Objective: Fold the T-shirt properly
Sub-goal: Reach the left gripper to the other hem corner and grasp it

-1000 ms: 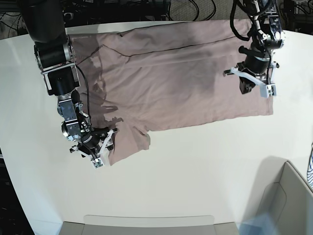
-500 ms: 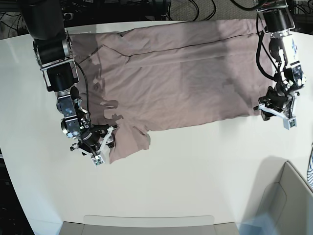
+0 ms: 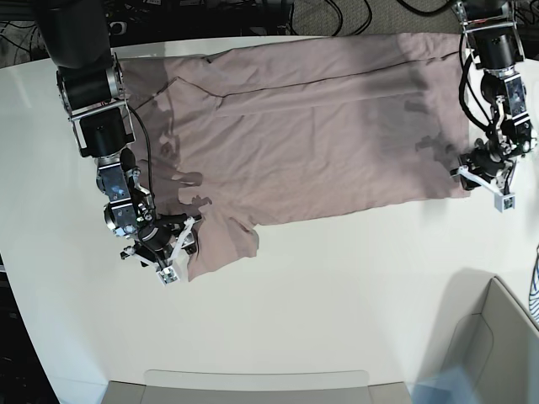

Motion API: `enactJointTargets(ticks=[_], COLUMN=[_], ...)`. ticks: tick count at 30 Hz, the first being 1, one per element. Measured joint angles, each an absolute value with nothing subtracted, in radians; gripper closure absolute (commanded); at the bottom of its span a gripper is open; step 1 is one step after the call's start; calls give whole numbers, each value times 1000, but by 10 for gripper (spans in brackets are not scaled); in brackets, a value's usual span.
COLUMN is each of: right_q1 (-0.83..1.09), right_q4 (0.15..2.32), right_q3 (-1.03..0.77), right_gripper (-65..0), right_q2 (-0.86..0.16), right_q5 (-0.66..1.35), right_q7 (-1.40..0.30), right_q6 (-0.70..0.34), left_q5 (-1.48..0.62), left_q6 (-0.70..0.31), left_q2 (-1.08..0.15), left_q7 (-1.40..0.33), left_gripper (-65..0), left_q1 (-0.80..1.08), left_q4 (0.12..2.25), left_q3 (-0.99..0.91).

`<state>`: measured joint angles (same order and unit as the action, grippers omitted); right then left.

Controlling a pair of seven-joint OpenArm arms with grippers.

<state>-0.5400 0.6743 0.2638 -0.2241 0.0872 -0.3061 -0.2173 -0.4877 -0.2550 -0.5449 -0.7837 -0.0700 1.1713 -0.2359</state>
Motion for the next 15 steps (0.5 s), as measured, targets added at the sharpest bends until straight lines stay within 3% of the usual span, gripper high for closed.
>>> enactJointTargets(ticks=[4, 7, 13, 15], right_q1=[-540, -541, -541, -541], right_q4=[673, 669, 668, 668], right_q3=[264, 264, 264, 268], right_gripper=[-303, -303, -303, -301], right_q2=[-223, -221, -221, -221], right_q5=[87, 83, 87, 87], right_q7=[-306, -306, -305, -305], right_q6=[-217, -217, -214, -214], left_q5=[-499, -589, -601, -599], left_q6=[-271, -363, -375, -375], left_q2=[-549, -554, -554, -554], left_q7=[-775, -737, -678, -678], left_gripper=[-251, -233, -228, -185], left_q1=[-73, -83, -97, -94], left_q4=[1143, 1085, 1024, 1027], left_q3=[-204, -180, -178, -175])
